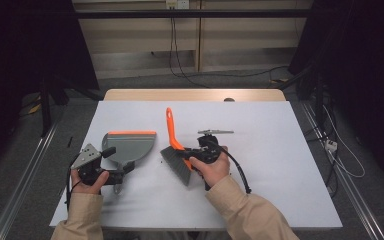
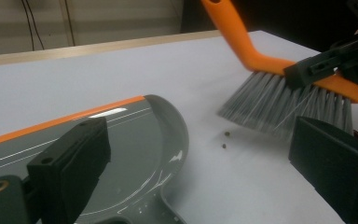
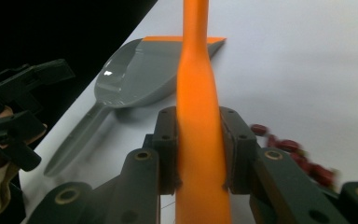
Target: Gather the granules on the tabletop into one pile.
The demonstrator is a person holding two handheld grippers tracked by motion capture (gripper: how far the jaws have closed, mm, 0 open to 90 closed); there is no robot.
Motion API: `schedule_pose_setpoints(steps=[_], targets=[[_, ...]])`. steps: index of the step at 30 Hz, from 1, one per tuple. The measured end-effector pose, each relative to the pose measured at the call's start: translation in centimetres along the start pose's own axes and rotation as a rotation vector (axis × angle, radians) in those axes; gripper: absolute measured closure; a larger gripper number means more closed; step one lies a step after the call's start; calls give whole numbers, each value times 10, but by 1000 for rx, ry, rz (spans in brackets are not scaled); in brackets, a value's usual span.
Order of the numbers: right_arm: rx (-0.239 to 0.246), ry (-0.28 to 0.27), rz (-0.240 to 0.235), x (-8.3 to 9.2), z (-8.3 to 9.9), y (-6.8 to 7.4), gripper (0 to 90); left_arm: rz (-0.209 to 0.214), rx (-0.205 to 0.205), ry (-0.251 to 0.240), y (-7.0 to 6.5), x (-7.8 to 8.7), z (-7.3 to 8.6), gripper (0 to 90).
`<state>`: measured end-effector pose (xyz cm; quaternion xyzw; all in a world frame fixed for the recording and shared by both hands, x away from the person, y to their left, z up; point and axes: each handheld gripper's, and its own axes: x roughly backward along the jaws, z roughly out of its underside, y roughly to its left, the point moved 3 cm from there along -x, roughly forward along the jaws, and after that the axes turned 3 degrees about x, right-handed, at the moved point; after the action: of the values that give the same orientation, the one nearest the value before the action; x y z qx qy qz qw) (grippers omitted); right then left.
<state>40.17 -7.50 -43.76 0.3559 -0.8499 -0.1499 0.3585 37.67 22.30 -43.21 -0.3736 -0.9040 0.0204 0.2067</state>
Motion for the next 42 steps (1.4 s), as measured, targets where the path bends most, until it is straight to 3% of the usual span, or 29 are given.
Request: schedule_pose_setpoints(steps=[7,10,12,22,31,42], targets=[[-4,36,-10,-39,-1,19,715,1,0,-1,2,1,0,53],[12,52,38,-48,1,16,714,-3,5,-2,3,2,0,53],[-34,69,42,-47,0,9,713,-3,4,-2,4,2,0,53],[-79,53,120,-18,5,-18,710,-3,0,-4,2,1,0,53],[-127,32,159,12,13,-42,707,-4,-4,-2,0,1,-1,53],[-146,15,195,40,18,-57,706,-6,-13,1,-1,0,-1,54]])
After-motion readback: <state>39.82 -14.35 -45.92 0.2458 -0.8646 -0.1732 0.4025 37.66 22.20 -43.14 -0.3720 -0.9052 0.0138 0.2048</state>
